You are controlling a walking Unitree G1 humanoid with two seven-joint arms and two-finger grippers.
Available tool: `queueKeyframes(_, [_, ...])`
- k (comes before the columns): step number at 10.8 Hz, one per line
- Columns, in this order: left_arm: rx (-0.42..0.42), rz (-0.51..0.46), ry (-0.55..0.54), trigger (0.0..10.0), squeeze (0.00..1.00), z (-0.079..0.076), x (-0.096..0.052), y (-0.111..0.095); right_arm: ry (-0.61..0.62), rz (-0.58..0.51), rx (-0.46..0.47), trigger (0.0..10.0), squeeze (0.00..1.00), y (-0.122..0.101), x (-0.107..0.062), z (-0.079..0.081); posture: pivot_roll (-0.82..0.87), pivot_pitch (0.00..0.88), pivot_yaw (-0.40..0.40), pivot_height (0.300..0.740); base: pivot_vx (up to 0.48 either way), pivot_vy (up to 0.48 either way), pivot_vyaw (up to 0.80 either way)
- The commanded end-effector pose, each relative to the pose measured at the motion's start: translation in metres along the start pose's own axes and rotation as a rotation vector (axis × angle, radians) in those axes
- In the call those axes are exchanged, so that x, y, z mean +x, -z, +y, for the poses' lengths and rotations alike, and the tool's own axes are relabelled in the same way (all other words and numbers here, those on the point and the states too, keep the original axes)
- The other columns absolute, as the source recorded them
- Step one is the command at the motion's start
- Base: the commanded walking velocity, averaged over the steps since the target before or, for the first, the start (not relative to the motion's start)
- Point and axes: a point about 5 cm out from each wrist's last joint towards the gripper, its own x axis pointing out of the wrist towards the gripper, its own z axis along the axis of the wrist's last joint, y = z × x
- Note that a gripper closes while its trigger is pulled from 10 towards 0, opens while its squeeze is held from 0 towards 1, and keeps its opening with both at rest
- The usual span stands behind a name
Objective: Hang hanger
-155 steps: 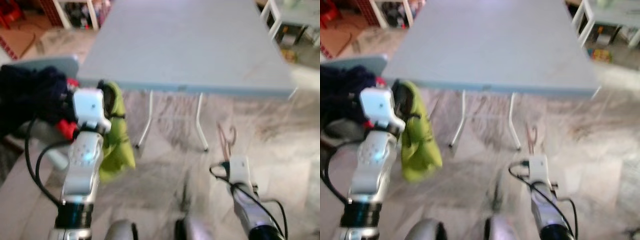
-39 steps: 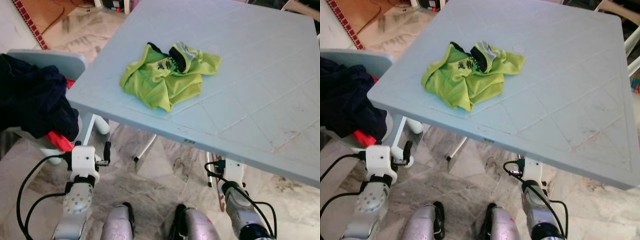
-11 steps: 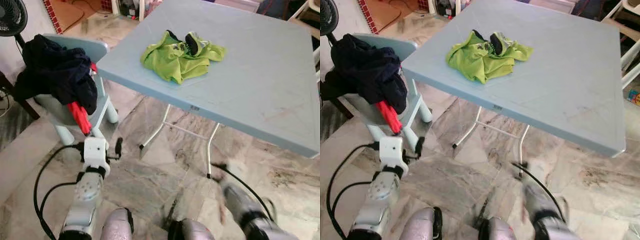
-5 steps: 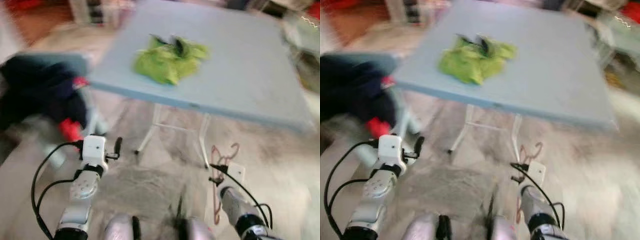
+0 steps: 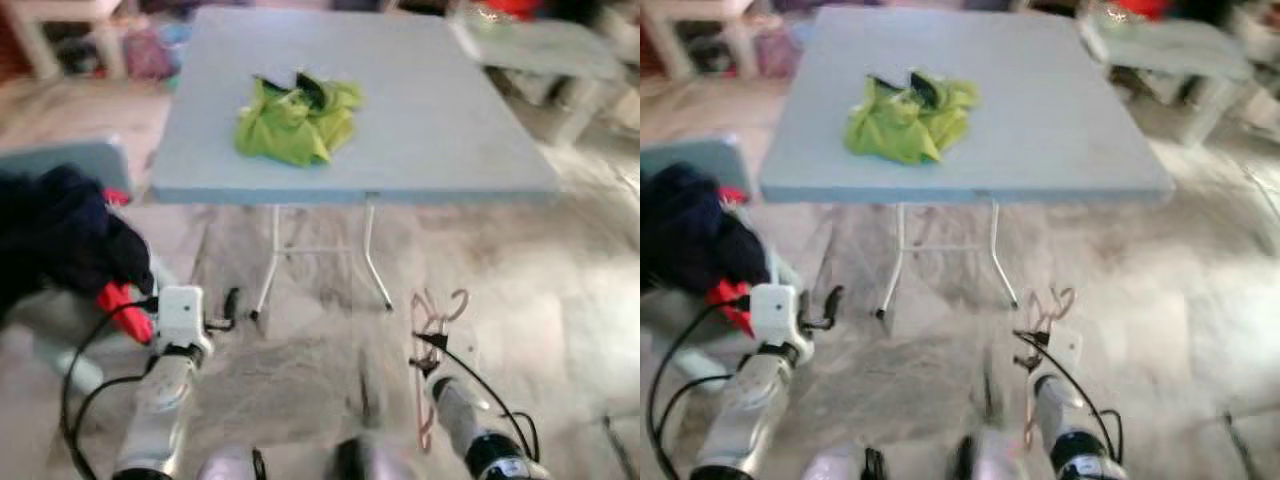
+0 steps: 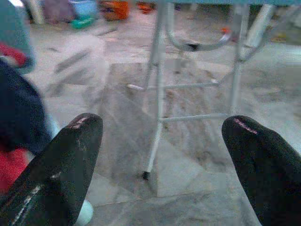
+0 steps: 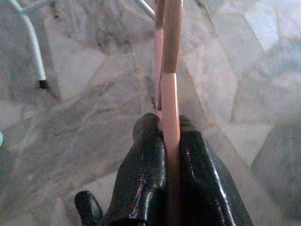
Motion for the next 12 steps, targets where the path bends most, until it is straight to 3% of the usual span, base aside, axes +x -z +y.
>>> queueKeyframes(1, [0.022, 0.000, 0.017, 10.0, 0.00, -0.006, -0.001, 0.004, 0.025, -0.008, 0.002, 10.0, 0.00, -0.002, -0.001, -0.009, 0.07, 0.103, -0.046, 0.740, 0.000, 0.480, -0.77])
queueKeyframes(4, [-0.019, -0.066, 0.005, 10.0, 0.00, -0.007, 0.008, -0.011, -0.059, -0.056, 0.044, 10.0, 0.00, -0.016, 0.000, -0.001, 0.07, 0.115, -0.072, 0.740, 0.000, 0.160, -0.25])
queueKeyframes(7, [-0.033, -0.066, -0.022, 10.0, 0.00, 0.003, -0.005, 0.001, -0.114, -0.268, -0.079, 10.0, 0.00, -0.040, -0.005, 0.006, 0.07, 0.126, -0.060, 0.740, 0.000, 0.000, 0.00])
queueKeyframes(8, [-0.057, -0.047, -0.051, 10.0, 0.00, 0.007, -0.007, 0.004, -0.122, -0.320, -0.047, 10.0, 0.00, -0.048, -0.007, 0.006, 0.07, 0.130, -0.059, 0.740, 0.000, 0.000, 0.00])
queueKeyframes(11, [-0.044, -0.095, -0.038, 10.0, 0.00, 0.005, -0.001, -0.007, -0.092, -0.380, -0.026, 10.0, 0.00, -0.059, -0.008, 0.002, 0.07, 0.126, -0.066, 0.740, 0.000, 0.000, 0.00])
queueKeyframes(12, [-0.055, -0.117, -0.023, 10.0, 0.00, 0.003, 0.001, -0.012, -0.083, -0.384, -0.040, 10.0, 0.00, -0.061, -0.008, 0.003, 0.07, 0.126, -0.066, 0.740, 0.000, 0.000, -0.80])
